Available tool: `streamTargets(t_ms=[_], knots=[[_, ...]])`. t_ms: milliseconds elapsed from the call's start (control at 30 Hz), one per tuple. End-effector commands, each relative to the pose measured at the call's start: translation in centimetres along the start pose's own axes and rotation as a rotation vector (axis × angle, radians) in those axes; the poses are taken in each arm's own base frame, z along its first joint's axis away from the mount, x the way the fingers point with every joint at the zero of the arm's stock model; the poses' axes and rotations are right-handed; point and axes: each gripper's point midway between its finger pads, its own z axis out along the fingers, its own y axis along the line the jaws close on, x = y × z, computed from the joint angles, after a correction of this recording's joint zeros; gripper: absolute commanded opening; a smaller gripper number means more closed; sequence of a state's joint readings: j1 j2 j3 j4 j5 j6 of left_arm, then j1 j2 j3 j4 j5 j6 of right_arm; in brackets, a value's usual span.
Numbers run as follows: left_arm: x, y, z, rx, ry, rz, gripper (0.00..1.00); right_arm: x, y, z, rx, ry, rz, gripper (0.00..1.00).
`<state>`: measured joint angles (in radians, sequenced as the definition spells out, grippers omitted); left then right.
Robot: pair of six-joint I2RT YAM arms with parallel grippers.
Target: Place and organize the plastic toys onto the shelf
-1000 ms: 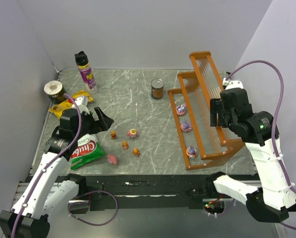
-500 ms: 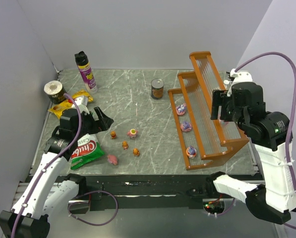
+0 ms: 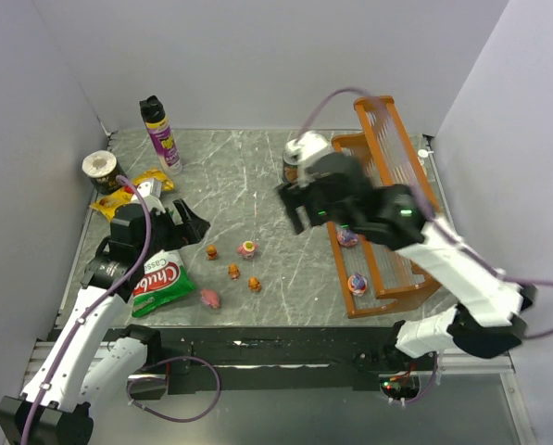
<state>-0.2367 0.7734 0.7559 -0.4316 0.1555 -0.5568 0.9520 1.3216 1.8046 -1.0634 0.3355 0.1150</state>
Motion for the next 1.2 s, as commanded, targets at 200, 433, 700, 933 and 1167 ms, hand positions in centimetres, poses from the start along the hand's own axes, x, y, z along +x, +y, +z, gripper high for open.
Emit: streamTargets(t_ms=[200,433,700,933,1167], knots=[[-2.2,1.8,-0.9,-0.115,-0.114,-0.02,0.96,7.2,14.2,9.3,-0.226,0.029,-0.188,0.83],[-4.0,3.8,-2.6,-0.243,-0.237,-0.076,0.96,10.5,22.1,12.0,-0.358,-0.019,-0.128,0.83],[-3.9,4.2,-2.7,-0.263,-0.241,-0.091,0.96,12.9,26.7,16.2,-0.354,-0.044,-0.09,0.86],[-4.1,4.8,-2.9,-0.301,-0.251,-0.104,0.96,16.1,27.6,18.8,-0.324,0.007,-0.035,0.86],[-4.2,5.0,-3.0,-0.313,-0.259,-0.104,0.96,18.5,27.9,20.1,-0.306,0.062,-0.025,0.75]])
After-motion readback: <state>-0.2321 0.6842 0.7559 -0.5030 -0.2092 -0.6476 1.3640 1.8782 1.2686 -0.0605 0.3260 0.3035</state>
